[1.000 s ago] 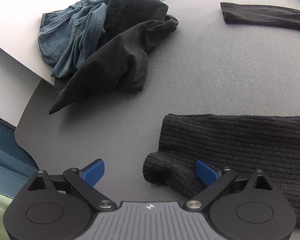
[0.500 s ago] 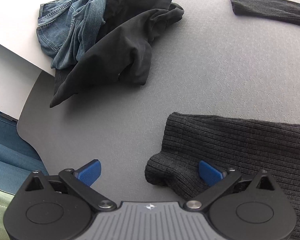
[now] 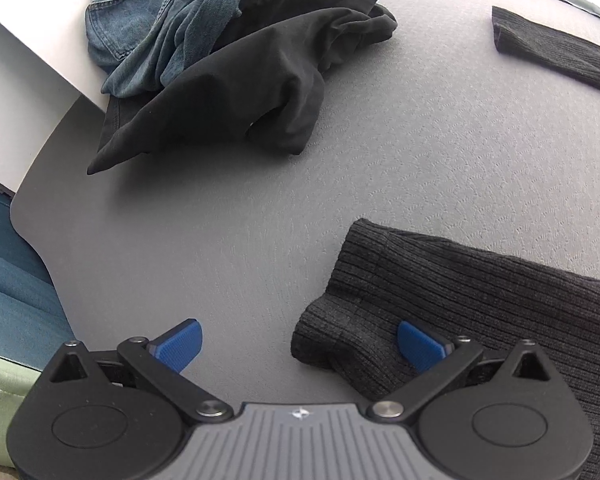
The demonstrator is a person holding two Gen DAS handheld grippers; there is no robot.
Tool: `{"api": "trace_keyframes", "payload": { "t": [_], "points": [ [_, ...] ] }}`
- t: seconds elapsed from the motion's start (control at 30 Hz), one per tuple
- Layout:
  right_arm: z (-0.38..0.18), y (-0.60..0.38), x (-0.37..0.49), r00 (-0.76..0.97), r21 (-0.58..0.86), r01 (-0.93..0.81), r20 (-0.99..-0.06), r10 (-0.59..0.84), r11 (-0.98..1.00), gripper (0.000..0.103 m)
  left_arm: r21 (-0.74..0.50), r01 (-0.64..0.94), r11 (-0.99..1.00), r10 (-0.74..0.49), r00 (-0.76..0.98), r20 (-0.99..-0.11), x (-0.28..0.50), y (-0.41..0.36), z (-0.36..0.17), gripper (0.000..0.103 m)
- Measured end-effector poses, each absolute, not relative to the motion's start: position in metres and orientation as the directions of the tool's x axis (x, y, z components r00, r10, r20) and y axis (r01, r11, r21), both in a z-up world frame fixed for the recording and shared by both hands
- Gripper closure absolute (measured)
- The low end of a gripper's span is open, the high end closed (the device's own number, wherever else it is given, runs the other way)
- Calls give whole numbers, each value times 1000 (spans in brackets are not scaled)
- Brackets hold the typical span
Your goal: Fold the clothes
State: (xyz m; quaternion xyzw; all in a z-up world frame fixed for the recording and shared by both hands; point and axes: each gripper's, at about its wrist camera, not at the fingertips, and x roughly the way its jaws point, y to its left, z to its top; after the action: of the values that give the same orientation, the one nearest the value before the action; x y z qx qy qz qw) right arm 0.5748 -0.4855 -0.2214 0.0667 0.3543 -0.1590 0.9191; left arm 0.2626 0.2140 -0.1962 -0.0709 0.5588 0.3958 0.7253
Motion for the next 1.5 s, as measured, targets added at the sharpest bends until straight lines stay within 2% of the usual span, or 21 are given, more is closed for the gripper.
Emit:
{"api": "trace_keyframes", "payload": {
  "t": [0.07,0.13,0.2,0.27,0.43,0.57,0.7,0.77,0.83,0.93,1.07,1.2,1.27,1.3,1.37,1.5],
  "points": [
    [-214,-470,552,728,-7,314,-641,-246,949,21,265,-707,656,444,77,-893,256,225,-195,0],
    [-207,-452,526,750,-34,302,-608,-260,953,12,191,-740,645,396,110,-911,252,232,-189,1],
    [-204,-438,496,754,-14,267,-620,-218,964,10,136,-743,655,372,160,-914,253,235,-180,2],
    [-206,-426,469,746,12,254,-639,-187,967,1,95,-717,690,355,221,-908,261,236,-168,2],
    [-221,-386,397,702,78,249,-701,-125,965,0,-54,-609,791,262,418,-870,299,235,-143,2],
    [-235,-355,367,689,77,312,-705,-170,947,0,-224,-580,783,148,524,-839,338,242,-147,2],
    [-247,-335,360,673,15,356,-698,-246,934,0,-336,-586,738,78,567,-820,382,253,-165,9],
    [-249,-332,362,679,6,375,-683,-270,927,0,-341,-581,739,74,573,-816,403,257,-173,19],
    [-251,-329,362,682,-2,399,-667,-299,917,0,-312,-582,751,97,565,-819,426,260,-183,39],
    [-254,-326,362,689,-12,418,-648,-325,908,0,-317,-588,744,101,568,-817,453,268,-196,45],
    [-255,-325,361,693,-15,420,-641,-331,907,0,-383,-576,723,76,616,-784,475,275,-202,45],
    [-256,-324,361,692,-19,421,-640,-335,907,0,-366,-577,730,126,641,-757,486,269,-205,45],
    [-256,-324,362,690,-21,424,-640,-338,905,0,-331,-583,742,166,638,-752,488,263,-206,74],
    [-256,-323,362,689,-21,426,-641,-339,904,0,-311,-592,743,185,629,-755,488,262,-207,85],
    [-256,-323,362,688,-21,429,-640,-342,903,0,-327,-599,730,184,634,-751,485,263,-205,89],
    [-257,-322,361,690,-17,431,-639,-341,902,0,-304,-579,757,221,663,-715,473,263,-179,90]
  ]
}}
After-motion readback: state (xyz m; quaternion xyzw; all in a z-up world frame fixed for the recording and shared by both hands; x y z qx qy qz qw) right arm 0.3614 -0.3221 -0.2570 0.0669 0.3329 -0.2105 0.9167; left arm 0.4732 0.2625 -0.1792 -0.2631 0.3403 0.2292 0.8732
